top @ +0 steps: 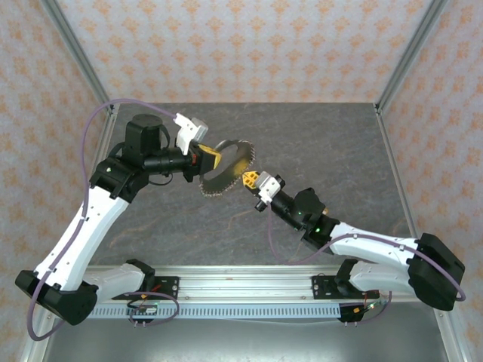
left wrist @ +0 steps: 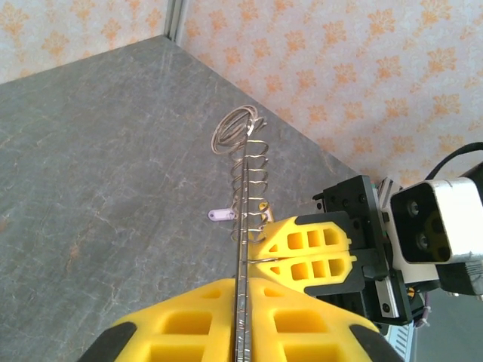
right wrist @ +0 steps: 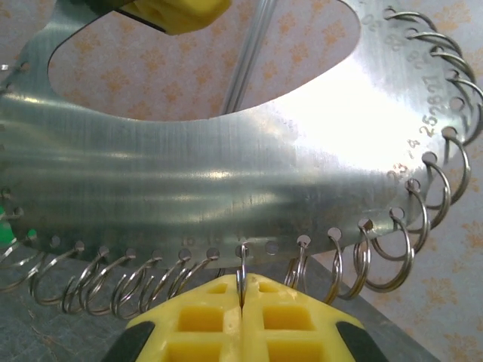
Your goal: Put the keys on the keyring
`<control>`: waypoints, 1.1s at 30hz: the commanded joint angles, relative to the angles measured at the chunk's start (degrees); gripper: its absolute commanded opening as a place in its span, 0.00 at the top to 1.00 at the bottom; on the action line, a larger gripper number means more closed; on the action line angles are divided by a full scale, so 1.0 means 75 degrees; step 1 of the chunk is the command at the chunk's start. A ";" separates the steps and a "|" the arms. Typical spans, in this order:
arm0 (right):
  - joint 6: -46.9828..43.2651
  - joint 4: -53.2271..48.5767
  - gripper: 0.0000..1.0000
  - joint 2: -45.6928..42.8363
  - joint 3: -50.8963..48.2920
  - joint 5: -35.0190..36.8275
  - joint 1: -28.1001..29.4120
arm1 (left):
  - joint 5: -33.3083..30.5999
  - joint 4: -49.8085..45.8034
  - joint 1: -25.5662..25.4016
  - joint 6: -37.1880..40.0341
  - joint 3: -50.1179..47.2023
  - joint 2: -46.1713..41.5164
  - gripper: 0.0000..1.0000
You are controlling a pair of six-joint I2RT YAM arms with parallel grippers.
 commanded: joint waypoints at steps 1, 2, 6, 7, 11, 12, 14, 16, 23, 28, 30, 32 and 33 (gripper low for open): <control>0.0467 0.0032 1.00 -0.0256 0.0345 -0.0024 0.0011 | -0.0206 0.0400 -0.0039 -0.0445 -0.0218 0.0100 0.83; 0.0512 -0.0038 1.00 -0.0273 0.0366 -0.0091 0.0001 | -0.0322 0.0395 -0.0040 -0.0505 -0.0302 0.0118 0.81; 0.0778 -0.0289 1.00 -0.0281 0.0391 -0.0270 -0.0048 | -0.0745 0.0617 -0.0032 -0.0884 -0.0725 0.0176 0.81; 0.0805 -0.0400 1.00 -0.0292 0.0407 -0.0327 -0.0061 | -0.0758 0.0742 -0.0038 -0.1002 -0.0845 0.0194 0.81; 0.0886 -0.1259 1.00 -0.0329 0.0554 -0.0744 -0.0135 | -0.0813 0.1305 -0.0035 -0.1443 -0.1292 0.0379 0.88; 0.0869 -0.1559 1.00 -0.0347 0.0601 -0.0927 -0.0152 | -0.0910 0.1317 -0.0037 -0.1482 -0.1349 0.0468 0.89; 0.0832 -0.2087 1.00 -0.0396 0.0700 -0.1206 -0.0194 | -0.1090 0.1128 -0.0018 -0.1464 -0.1261 0.0659 0.89; 0.0789 -0.2486 1.00 -0.0472 0.0730 -0.1450 -0.0254 | -0.1213 0.0928 0.0012 -0.1397 -0.1170 0.0871 0.89; 0.1248 -0.3146 1.00 -0.0686 0.0744 -0.2373 -0.0667 | -0.1473 0.0805 0.0241 -0.1222 -0.1043 0.1640 0.86; 0.1611 -0.3245 1.00 -0.0548 0.0574 -0.2523 -0.0761 | -0.1263 0.0919 0.0264 -0.1017 -0.0923 0.2437 0.82; 0.1760 -0.3237 1.00 -0.0454 0.0455 -0.2419 -0.0808 | -0.1231 0.1017 0.0270 -0.0949 -0.0940 0.2767 0.81; 0.1900 -0.3167 1.00 -0.0358 0.0275 -0.2310 -0.0875 | -0.1276 0.1129 0.0275 -0.0918 -0.0981 0.3064 0.79; 0.1989 -0.3107 1.00 -0.0294 0.0171 -0.2277 -0.0923 | -0.1332 0.1195 0.0276 -0.0933 -0.1005 0.3215 0.77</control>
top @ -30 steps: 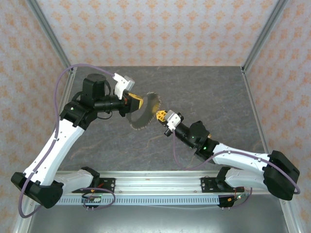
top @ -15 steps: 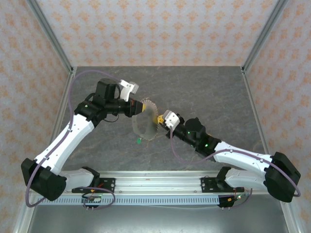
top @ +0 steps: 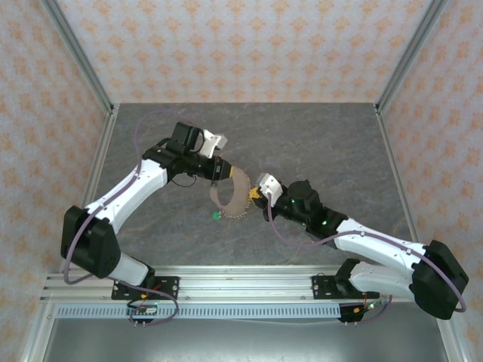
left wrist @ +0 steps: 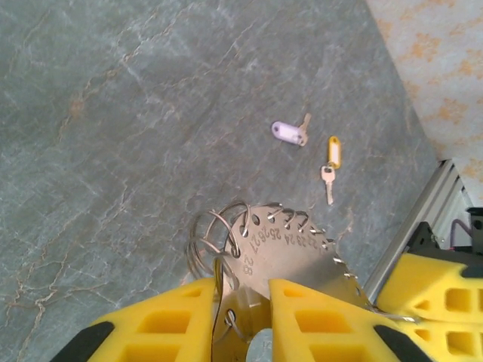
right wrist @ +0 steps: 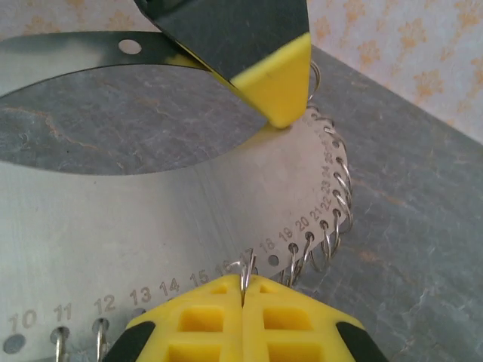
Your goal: Put the keys on the keyring
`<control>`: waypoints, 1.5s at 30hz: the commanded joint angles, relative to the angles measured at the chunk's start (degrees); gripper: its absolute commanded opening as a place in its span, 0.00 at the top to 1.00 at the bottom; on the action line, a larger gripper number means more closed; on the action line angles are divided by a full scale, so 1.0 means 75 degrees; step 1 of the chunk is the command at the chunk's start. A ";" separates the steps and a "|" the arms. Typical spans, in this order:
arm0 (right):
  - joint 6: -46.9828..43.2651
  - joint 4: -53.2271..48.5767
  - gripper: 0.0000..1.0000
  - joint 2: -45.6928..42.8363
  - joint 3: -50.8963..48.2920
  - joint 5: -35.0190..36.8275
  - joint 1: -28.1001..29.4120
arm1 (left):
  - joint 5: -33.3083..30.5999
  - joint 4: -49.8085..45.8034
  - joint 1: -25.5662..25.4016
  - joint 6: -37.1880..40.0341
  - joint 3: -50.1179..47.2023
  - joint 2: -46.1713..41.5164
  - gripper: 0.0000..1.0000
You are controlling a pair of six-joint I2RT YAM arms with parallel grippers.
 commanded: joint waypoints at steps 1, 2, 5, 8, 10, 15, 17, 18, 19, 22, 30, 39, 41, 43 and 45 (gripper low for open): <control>0.0446 0.0845 1.00 0.0016 -0.0162 -0.0580 -0.0029 | -0.0915 0.0470 0.0215 0.0228 0.0037 0.0547 0.74; 0.0514 0.0943 1.00 0.0106 -0.0280 -0.0553 -0.0053 | -0.0949 0.0541 0.0215 0.0228 0.0001 0.0697 0.74; 0.0755 0.1330 1.00 0.0435 -0.0600 -0.0453 -0.0103 | -0.1038 0.0819 0.0215 0.0121 -0.0139 0.1057 0.73; 0.0993 0.1654 1.00 0.0745 -0.0824 -0.0389 -0.0132 | -0.1226 0.1083 0.0227 -0.0017 -0.0325 0.1291 0.71; 0.1112 0.1873 1.00 0.0822 -0.0951 -0.0335 -0.0138 | -0.1419 0.1168 0.0241 -0.0086 -0.0437 0.1382 0.69; 0.1227 0.1973 1.00 0.1058 -0.1093 -0.0216 -0.0137 | -0.1466 0.1496 0.0297 -0.0335 -0.0767 0.1156 0.69; 0.1248 0.2012 1.00 0.0983 -0.1086 -0.0216 -0.0150 | -0.1566 0.1807 0.0299 -0.0482 -0.1018 0.0748 0.69; 0.1297 0.2030 1.00 0.0942 -0.1064 -0.0225 -0.0181 | -0.1612 0.1987 0.0297 -0.0561 -0.1181 0.0533 0.69; 0.1428 0.2069 1.00 0.0904 -0.0993 -0.0358 -0.0249 | -0.1654 0.2238 0.0297 -0.0660 -0.1367 0.0235 0.69; 0.0901 0.0957 1.00 0.0937 -0.0299 -0.1130 -0.0314 | -0.2157 0.2790 0.0297 -0.0881 -0.1854 -0.0654 0.68; -0.2517 -0.0269 1.00 0.1813 0.0439 0.1440 0.1080 | -0.4194 0.3258 0.0315 -0.1147 -0.2828 -0.2551 0.65; -0.4109 0.0046 1.00 0.2297 0.0380 0.1829 0.2069 | -0.5632 0.3334 0.0310 -0.1282 -0.3693 -0.3881 0.59; -0.4364 -0.0050 1.00 0.2346 0.0441 0.1857 0.2345 | -0.5673 0.3337 0.0315 -0.1265 -0.3747 -0.3986 0.59; -0.4541 -0.0066 1.00 0.2362 0.0442 0.1817 0.2537 | -0.5698 0.3326 0.0313 -0.1263 -0.3751 -0.4025 0.59; -0.4576 -0.0019 1.00 0.2398 0.0430 0.1595 0.2711 | -0.5698 0.3370 0.0314 -0.1273 -0.3747 -0.4016 0.59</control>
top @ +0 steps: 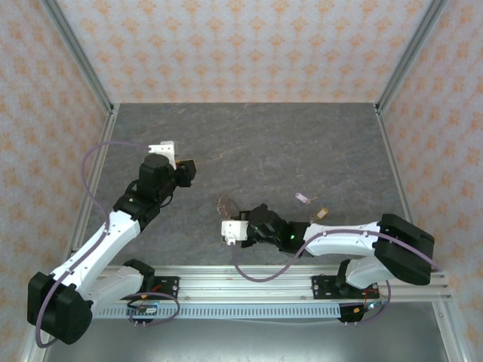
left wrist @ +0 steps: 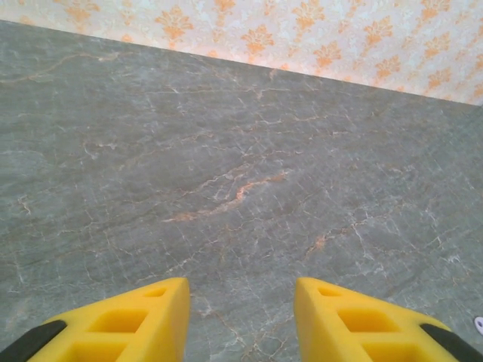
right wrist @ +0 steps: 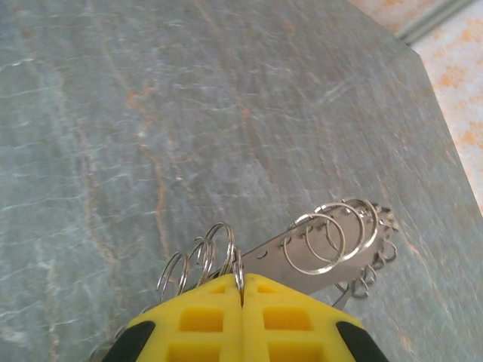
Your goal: Put the keys on the keyring
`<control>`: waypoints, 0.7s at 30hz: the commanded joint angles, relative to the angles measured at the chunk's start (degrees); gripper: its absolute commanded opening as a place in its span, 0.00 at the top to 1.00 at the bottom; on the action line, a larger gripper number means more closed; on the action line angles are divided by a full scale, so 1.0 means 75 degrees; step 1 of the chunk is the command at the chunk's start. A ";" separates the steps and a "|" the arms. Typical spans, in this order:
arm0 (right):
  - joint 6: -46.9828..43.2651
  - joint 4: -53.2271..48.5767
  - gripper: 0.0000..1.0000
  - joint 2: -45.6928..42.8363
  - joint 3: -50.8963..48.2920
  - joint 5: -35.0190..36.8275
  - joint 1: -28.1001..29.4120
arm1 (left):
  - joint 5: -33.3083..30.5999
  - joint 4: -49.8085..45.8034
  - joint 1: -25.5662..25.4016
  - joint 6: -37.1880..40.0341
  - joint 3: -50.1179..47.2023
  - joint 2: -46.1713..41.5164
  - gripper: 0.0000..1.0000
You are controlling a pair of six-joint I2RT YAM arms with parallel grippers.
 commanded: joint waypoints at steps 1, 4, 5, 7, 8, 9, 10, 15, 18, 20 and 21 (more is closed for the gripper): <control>-0.0307 -0.0485 1.00 0.0180 0.0113 -0.0230 0.0218 | -0.0385 0.0261 0.0060 -0.0084 -0.0057 -0.0076 0.59; -0.0251 -0.0873 1.00 0.0548 0.0330 -0.0166 0.0300 | -0.0349 0.0335 0.0058 -0.0121 -0.0034 0.0029 0.59; -0.0261 -0.0735 1.00 0.0591 0.0286 -0.0015 0.0299 | -0.0330 0.0294 0.0058 -0.0120 0.0006 0.0035 0.60; -0.0117 -0.0237 1.00 0.0528 0.0123 0.0357 0.0304 | -0.0294 0.0201 0.0065 -0.0125 0.0050 0.0007 0.60; 0.0101 -0.0013 1.00 0.0480 0.0102 0.0560 0.0292 | -0.0311 0.0213 0.0064 -0.0121 0.0039 -0.0037 0.60; 0.0449 0.0122 1.00 0.0412 0.0149 0.0679 0.0203 | -0.0317 0.0237 0.0062 -0.0108 0.0006 -0.0074 0.60; 0.0867 0.0142 1.00 0.0269 0.0236 0.0591 0.0055 | -0.0281 0.0260 0.0058 -0.0074 -0.0020 -0.0110 0.61; 0.3040 0.0796 1.00 -0.0445 0.0239 -0.0294 -0.1090 | -0.0208 0.0120 0.0059 0.0038 0.0091 -0.0149 0.62; 0.2585 0.0576 1.00 -0.0159 0.0204 -0.0390 -0.1104 | -0.0212 0.0184 0.0060 0.0027 0.0088 -0.0187 0.62; 0.2561 0.0532 1.00 0.0178 0.0264 -0.0041 -0.0889 | -0.0218 0.0218 0.0058 0.0004 0.0096 -0.0164 0.62; 0.2471 0.0633 1.00 0.0329 0.0248 0.0229 -0.0774 | -0.0205 0.0193 0.0060 0.0013 0.0129 -0.0149 0.62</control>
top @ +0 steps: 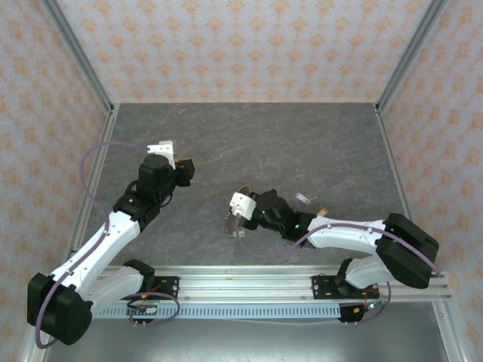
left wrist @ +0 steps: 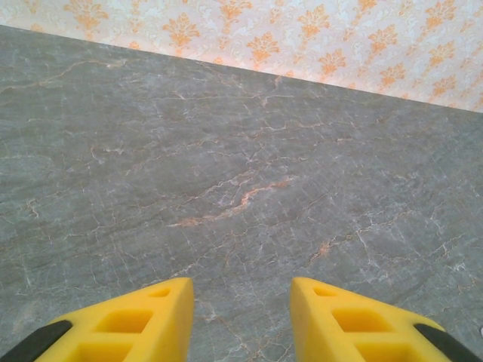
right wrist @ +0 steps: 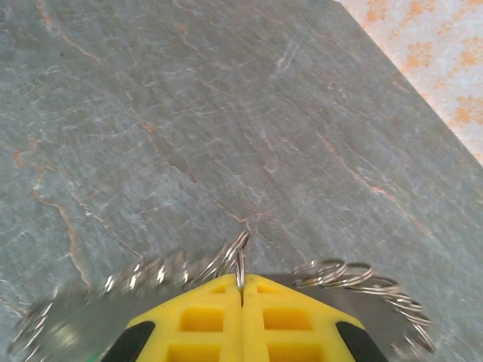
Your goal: Put the keys on the keyring
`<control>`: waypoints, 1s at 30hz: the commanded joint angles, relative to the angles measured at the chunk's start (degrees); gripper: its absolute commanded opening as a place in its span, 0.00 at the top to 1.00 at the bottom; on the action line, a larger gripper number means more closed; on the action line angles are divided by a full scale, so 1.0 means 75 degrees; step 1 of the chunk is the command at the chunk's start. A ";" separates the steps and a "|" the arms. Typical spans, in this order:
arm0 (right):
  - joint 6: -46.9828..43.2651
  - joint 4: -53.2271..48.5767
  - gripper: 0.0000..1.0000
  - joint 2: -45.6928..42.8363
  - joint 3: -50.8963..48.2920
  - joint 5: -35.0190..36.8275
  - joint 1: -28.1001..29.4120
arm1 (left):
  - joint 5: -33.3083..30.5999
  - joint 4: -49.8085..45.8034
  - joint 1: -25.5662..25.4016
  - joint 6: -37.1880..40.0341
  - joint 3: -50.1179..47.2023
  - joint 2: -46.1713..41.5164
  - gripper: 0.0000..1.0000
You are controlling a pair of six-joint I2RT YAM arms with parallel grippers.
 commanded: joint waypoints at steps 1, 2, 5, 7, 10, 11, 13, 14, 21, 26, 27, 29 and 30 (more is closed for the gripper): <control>0.0155 0.0351 1.00 0.0445 0.0065 0.0434 0.0312 | -0.0064 0.0083 0.0058 0.0033 0.0185 -0.0108 0.62; 0.0186 0.0509 1.00 0.0488 0.0027 0.0536 0.0314 | -0.0058 0.0045 0.0059 0.0031 0.0209 -0.0108 0.62; 0.0099 0.0542 1.00 0.0424 0.0100 0.0701 0.0306 | 0.0002 0.0013 0.0064 0.0041 0.0201 -0.0183 0.62; -0.0072 0.0481 1.00 0.0372 0.0169 0.0663 0.0307 | 0.0030 0.0011 0.0058 0.0067 0.0151 -0.0257 0.62; -0.0923 0.0327 1.00 0.0552 0.0300 0.1273 0.0564 | 0.0031 0.0014 0.0058 0.0103 0.0106 -0.0307 0.62; -0.0974 0.0559 1.00 0.0611 0.0301 0.1696 0.0630 | 0.0019 0.0001 0.0061 0.0109 0.0111 -0.0307 0.62; -0.0666 0.1184 1.00 0.0524 0.0212 0.2287 0.0587 | -0.0019 -0.0020 0.0058 0.0115 0.0129 -0.0319 0.62; -0.0484 0.1402 1.00 0.0454 0.0197 0.2524 0.0529 | -0.0040 -0.0040 0.0060 0.0115 0.0136 -0.0331 0.62; -0.1321 0.0457 1.00 0.1071 0.0731 0.2042 0.1076 | -0.0057 0.0011 0.0065 0.0063 0.0093 -0.0355 0.61; -0.1382 0.0537 1.00 0.1320 0.0663 0.2354 0.1340 | -0.0253 -0.0064 0.0061 0.0084 0.0136 -0.0464 0.62; -0.1557 0.0605 1.00 0.1284 0.0676 0.2544 0.1339 | -0.0279 -0.0056 0.0060 0.0096 0.0142 -0.0482 0.62; -0.1561 0.0898 1.00 0.1181 0.0659 0.2764 0.1265 | -0.0275 -0.0014 0.0064 0.0109 0.0130 -0.0502 0.61; -0.1407 0.0831 1.00 0.1063 0.0670 0.2563 0.1136 | -0.0258 0.0009 0.0059 0.0126 0.0124 -0.0475 0.61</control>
